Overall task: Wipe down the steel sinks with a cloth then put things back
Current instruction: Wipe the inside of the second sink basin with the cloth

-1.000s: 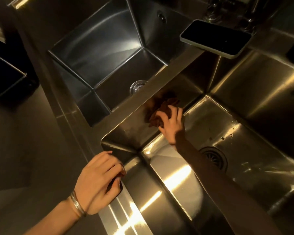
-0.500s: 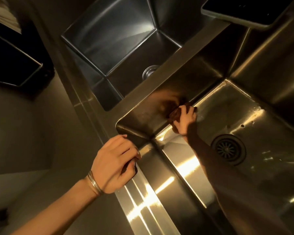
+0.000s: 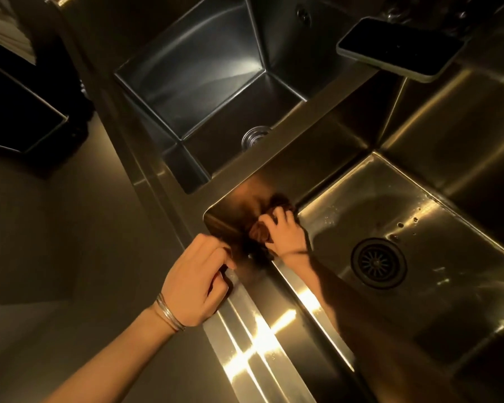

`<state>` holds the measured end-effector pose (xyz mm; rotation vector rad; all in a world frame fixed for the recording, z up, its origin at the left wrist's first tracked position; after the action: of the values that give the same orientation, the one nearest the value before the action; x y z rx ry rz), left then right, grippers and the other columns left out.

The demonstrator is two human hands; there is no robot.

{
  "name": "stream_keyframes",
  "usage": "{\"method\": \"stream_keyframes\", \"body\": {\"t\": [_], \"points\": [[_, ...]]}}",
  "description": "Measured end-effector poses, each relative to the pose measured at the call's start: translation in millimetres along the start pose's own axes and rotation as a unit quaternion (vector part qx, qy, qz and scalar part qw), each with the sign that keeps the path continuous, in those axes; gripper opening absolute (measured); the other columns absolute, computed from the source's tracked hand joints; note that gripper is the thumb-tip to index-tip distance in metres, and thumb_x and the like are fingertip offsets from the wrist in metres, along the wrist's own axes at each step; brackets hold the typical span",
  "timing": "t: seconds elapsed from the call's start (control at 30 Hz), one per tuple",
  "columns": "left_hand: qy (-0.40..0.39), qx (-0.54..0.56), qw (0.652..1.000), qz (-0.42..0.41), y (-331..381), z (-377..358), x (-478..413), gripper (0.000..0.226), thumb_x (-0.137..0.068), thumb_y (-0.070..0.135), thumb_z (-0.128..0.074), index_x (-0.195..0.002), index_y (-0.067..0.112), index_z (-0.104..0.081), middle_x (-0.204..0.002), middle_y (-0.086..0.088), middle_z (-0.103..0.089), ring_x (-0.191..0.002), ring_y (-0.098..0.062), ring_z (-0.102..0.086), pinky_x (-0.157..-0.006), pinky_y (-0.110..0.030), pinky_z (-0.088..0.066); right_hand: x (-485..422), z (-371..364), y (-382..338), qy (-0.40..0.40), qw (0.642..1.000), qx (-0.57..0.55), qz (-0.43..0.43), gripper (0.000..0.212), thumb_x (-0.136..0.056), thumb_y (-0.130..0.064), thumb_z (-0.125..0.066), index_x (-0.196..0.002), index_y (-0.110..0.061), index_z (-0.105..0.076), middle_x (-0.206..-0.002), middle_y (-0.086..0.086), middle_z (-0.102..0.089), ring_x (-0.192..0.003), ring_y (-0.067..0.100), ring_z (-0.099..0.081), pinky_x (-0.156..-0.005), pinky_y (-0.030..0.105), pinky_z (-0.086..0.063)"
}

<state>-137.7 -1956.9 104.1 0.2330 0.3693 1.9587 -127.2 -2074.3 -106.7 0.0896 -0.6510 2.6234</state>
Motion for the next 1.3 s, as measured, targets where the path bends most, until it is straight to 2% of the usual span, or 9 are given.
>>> {"method": "stream_keyframes", "body": {"t": [0.13,0.27,0.43,0.63,0.73,0.87,1.0,1.17,1.3], "points": [[0.013,0.012,1.0,-0.001,0,0,1,0.028,-0.075,0.019,-0.036,-0.073,0.004,-0.06,-0.077,-0.008,-0.055,-0.077,-0.012,-0.039,-0.069,-0.021,-0.034,-1,1,34,0.022,0.994,-0.068,-0.087,0.055,-0.078,-0.023,-0.07,-0.127,-0.025,-0.047,-0.134,0.011,-0.041,-0.124,0.035,-0.04,-0.093,0.041,-0.047],[0.032,0.004,0.999,-0.004,2,1,-2,0.029,-0.074,0.017,-0.035,-0.071,0.003,-0.06,-0.076,-0.01,-0.056,-0.076,-0.013,-0.039,-0.067,-0.023,-0.035,8,62,0,0.214,0.972,-0.08,0.048,0.056,-0.051,-0.029,-0.082,-0.104,-0.022,-0.064,-0.105,0.016,-0.062,-0.093,0.039,-0.062,-0.07,0.04,-0.057],[0.036,0.023,0.999,-0.012,4,4,-2,0.018,-0.077,0.018,-0.035,-0.081,0.016,-0.052,-0.074,-0.009,-0.056,-0.074,-0.011,-0.038,-0.066,-0.023,-0.034,8,61,-16,0.249,0.962,-0.082,0.074,0.062,-0.034,-0.014,-0.093,-0.093,-0.02,-0.075,-0.098,0.018,-0.069,-0.084,0.043,-0.066,-0.055,0.043,-0.059],[0.039,0.014,0.999,-0.033,-2,0,1,0.016,-0.078,0.015,-0.036,-0.082,0.017,-0.051,-0.076,-0.008,-0.056,-0.075,-0.016,-0.041,-0.067,-0.027,-0.035,-4,-39,31,0.0,0.995,-0.088,-0.037,0.05,-0.076,-0.021,-0.07,-0.123,-0.028,-0.055,-0.133,0.008,-0.046,-0.111,0.033,-0.05,-0.09,0.038,-0.048],[0.029,0.016,0.998,-0.045,-4,-1,1,0.019,-0.077,0.016,-0.036,-0.082,0.015,-0.054,-0.077,-0.008,-0.057,-0.075,-0.015,-0.042,-0.068,-0.025,-0.034,-10,-38,44,-0.025,0.987,-0.133,-0.087,0.045,-0.078,-0.023,-0.068,-0.121,-0.026,-0.056,-0.134,0.009,-0.043,-0.116,0.032,-0.047,-0.099,0.035,-0.039],[0.029,0.023,0.998,-0.045,-3,0,-1,0.013,-0.074,0.018,-0.037,-0.082,0.022,-0.046,-0.074,-0.005,-0.054,-0.074,-0.012,-0.039,-0.065,-0.024,-0.033,7,56,32,0.229,0.945,-0.235,0.009,0.037,-0.072,-0.018,-0.073,-0.108,-0.021,-0.065,-0.121,0.011,-0.053,-0.109,0.03,-0.051,-0.093,0.036,-0.048],[0.03,0.041,0.998,-0.023,-5,2,-3,0.016,-0.071,0.017,-0.038,-0.082,0.024,-0.049,-0.074,-0.003,-0.055,-0.074,-0.01,-0.04,-0.065,-0.02,-0.033,18,139,-10,0.383,0.9,-0.164,0.129,0.044,-0.07,-0.036,-0.064,-0.113,-0.029,-0.054,-0.121,0.004,-0.041,-0.109,0.024,-0.041,-0.086,0.028,-0.043],[0.026,0.034,0.999,-0.006,-8,1,-3,0.017,-0.072,0.018,-0.037,-0.083,0.026,-0.049,-0.075,-0.002,-0.055,-0.074,-0.008,-0.04,-0.062,-0.023,-0.035,-1,107,24,0.318,0.936,-0.138,0.062,0.054,-0.05,-0.017,-0.088,-0.101,-0.014,-0.07,-0.11,0.019,-0.059,-0.1,0.037,-0.054,-0.076,0.041,-0.055],[0.03,0.033,0.999,-0.007,-9,0,-1,0.017,-0.072,0.019,-0.038,-0.083,0.025,-0.05,-0.082,0.004,-0.052,-0.077,-0.011,-0.043,-0.064,-0.024,-0.036,-24,57,87,0.228,0.951,-0.204,-0.038,0.043,-0.064,-0.011,-0.079,-0.104,-0.012,-0.065,-0.113,0.019,-0.057,-0.098,0.037,-0.056,-0.083,0.041,-0.052]]}}
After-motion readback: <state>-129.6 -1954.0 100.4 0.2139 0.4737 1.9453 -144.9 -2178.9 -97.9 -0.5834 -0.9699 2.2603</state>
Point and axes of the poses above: each hand's wrist, its own x-axis away from the middle knuckle, its own z-axis out of the back of the hand, y = z × x, the point moved 8 cm from there along -x, towards the middle knuckle
